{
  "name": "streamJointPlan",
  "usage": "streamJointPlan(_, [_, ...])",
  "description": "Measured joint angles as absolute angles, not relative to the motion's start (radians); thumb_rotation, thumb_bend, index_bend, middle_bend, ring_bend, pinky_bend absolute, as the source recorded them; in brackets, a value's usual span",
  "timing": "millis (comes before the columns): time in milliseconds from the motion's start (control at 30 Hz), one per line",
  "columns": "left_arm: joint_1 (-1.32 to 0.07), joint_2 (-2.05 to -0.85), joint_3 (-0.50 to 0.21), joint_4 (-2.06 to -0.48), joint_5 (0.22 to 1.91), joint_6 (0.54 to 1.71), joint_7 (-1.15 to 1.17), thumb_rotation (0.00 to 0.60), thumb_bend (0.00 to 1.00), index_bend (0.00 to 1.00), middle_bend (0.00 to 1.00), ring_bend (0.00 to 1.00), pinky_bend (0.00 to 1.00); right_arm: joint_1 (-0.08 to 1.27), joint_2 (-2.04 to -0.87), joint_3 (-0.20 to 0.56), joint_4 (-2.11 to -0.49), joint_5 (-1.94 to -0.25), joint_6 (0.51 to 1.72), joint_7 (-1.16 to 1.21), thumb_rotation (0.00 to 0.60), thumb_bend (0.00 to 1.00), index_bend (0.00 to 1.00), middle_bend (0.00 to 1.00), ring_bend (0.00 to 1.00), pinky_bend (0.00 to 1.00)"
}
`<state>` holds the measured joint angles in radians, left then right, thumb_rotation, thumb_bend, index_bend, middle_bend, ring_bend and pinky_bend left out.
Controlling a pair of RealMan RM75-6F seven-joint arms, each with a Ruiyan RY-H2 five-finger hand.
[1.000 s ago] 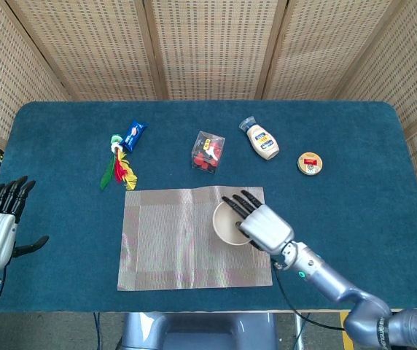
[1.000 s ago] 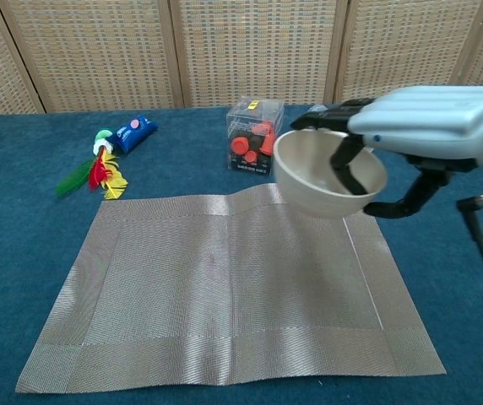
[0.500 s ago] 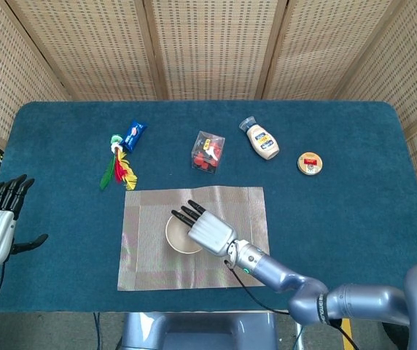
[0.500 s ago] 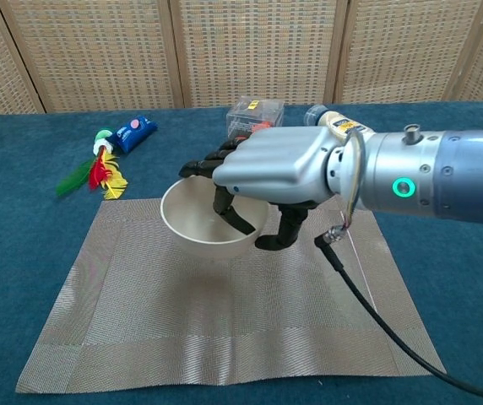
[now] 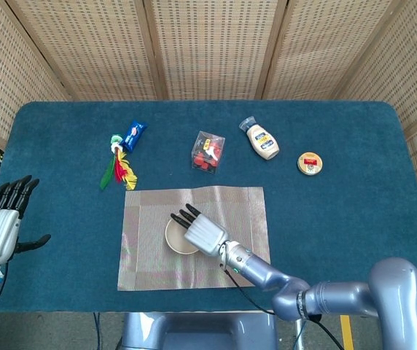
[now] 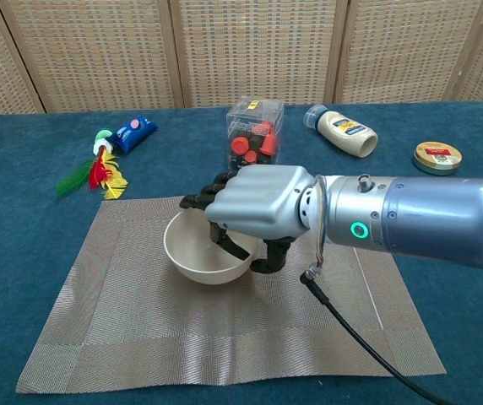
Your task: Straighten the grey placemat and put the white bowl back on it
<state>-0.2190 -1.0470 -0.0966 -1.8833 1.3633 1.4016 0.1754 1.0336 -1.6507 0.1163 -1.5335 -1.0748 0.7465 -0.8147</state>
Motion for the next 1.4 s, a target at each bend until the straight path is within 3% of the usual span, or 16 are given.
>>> streamJointPlan(133, [-0.219,-1.045,-0.099,-1.881,1.359,1.398,0.17,0.6,0.0,0.0,0.0,0.0,0.0,1.034,-1.644,0.097,-1.531,-1.065,0.761,-0.814,0.6,0.56,0.68,0.0,0.0,0.0])
streamJointPlan(233, [-0.22,-1.044,-0.1,-1.881,1.359,1.396,0.169,0.6,0.0,0.0,0.0,0.0,0.0,1.032,-1.632,0.085,-1.534,-1.06,0.765,-0.811,0.6,0.32,0.32,0.0,0.0,0.0])
streamJointPlan(300, [-0.22,-1.045,-0.099,-1.883,1.362,1.396,0.17,0.6,0.0,0.0,0.0,0.0,0.0,1.033,-1.621,0.077,-1.539,-1.057,0.763,-0.813,0.6,0.12,0.08,0.0,0.0,0.0])
streamJointPlan(367, [-0.22,-1.045,-0.098,-1.884,1.365,1.396,0.171,0.6,0.0,0.0,0.0,0.0,0.0,1.033,-1.608,0.071,-1.552,-1.052,0.765,-0.816,0.6,0.03,0.01,0.0,0.0,0.0])
streamJointPlan(700, [-0.215,-1.036,-0.093,-1.886,1.385,1.399,0.152,0.6,0.0,0.0,0.0,0.0,0.0,0.991,-1.482,0.037,-1.722,-1.08,0.874,-0.829,0.6,0.0,0.0,0.0,0.0,0.0])
streamJointPlan(967, [-0.188,-1.038,-0.078,-1.882,1.437,1.448,0.14,0.6,0.0,0.0,0.0,0.0,0.0,0.833,-1.271,-0.059,-1.828,-1.297,1.114,-0.769,0.6,0.0,0.0,0.0,0.0,0.0])
streamJointPlan(1233, [-0.138,-1.08,-0.048,-1.835,1.511,1.532,0.136,0.6,0.0,0.0,0.0,0.0,0.0,0.602,-1.151,-0.125,-1.708,-1.455,1.411,-0.451,0.6,0.0,0.0,0.0,0.0,0.0])
streamJointPlan(1400, [-0.098,-1.108,-0.016,-1.795,1.532,1.563,0.15,0.6,0.0,0.0,0.0,0.0,0.0,0.441,-1.152,-0.141,-1.565,-1.491,1.549,-0.279,0.6,0.0,0.0,0.0,0.0,0.0])
